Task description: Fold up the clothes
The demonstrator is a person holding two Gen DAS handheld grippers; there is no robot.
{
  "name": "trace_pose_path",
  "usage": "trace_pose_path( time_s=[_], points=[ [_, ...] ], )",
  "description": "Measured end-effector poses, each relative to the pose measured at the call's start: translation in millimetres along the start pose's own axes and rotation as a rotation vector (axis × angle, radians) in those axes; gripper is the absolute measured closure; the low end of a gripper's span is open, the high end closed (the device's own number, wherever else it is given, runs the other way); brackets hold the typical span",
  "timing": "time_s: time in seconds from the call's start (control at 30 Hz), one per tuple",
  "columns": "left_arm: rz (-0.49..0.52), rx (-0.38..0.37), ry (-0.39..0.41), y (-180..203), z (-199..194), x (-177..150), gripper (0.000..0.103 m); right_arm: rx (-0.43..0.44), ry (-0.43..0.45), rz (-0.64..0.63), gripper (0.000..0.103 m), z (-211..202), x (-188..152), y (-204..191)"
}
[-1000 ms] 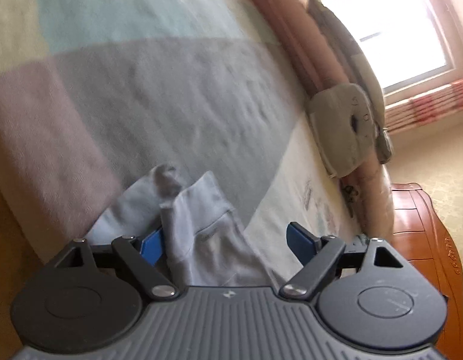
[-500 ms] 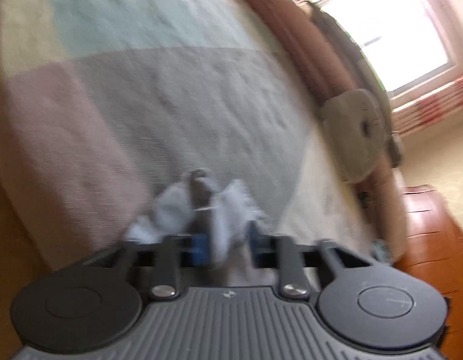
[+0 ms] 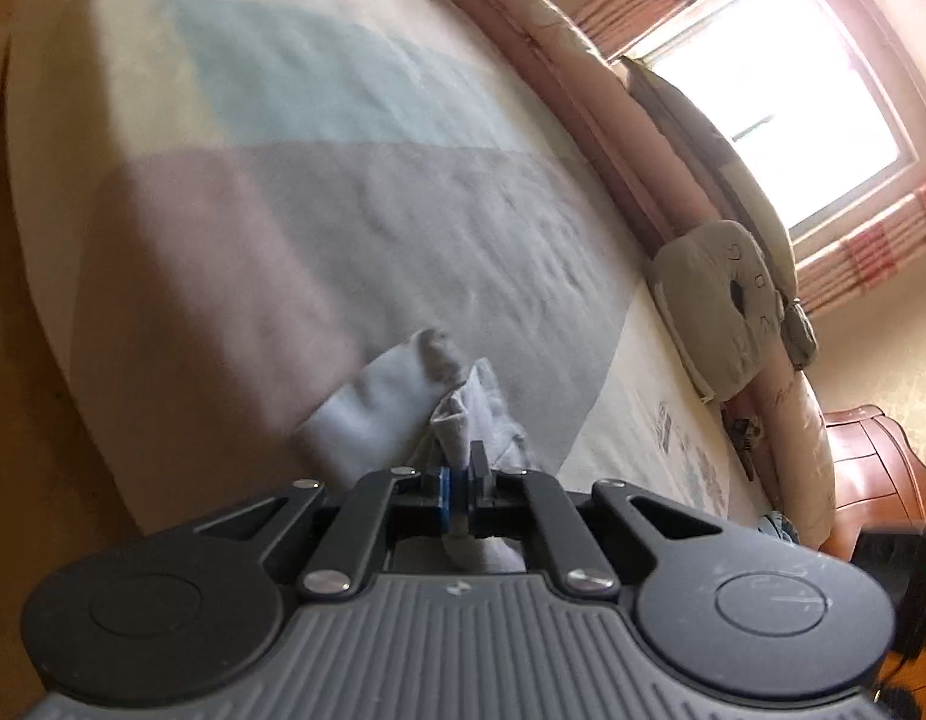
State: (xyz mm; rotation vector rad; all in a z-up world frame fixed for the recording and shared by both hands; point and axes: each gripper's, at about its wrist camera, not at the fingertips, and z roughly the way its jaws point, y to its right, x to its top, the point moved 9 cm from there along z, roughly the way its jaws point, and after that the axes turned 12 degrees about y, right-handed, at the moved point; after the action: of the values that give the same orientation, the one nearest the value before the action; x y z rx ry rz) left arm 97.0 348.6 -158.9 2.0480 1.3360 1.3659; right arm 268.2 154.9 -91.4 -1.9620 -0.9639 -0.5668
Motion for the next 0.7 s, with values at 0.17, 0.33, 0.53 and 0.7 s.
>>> trace_pose_path(
  time_s=[0.17, 0.33, 0.53, 0.7],
  points=[
    [-0.041, -0.034, 0.023, -6, 4, 1, 0.099, 0.112, -0.085, -0.166, 0.067, 60, 20, -33],
    [-0.034, -0.064, 0.045, -4, 7, 0, 0.099, 0.158, -0.177, -0.272, 0.072, 108, 8, -51],
    [-0.043, -0.102, 0.075, -8, 3, -3, 0.099, 0.155, -0.185, -0.386, 0.09, 124, 2, -60],
    [-0.082, -0.122, 0.146, -7, -6, 7, 0.099, 0.141, -0.156, -0.437, 0.095, 122, 15, -72]
  ],
)
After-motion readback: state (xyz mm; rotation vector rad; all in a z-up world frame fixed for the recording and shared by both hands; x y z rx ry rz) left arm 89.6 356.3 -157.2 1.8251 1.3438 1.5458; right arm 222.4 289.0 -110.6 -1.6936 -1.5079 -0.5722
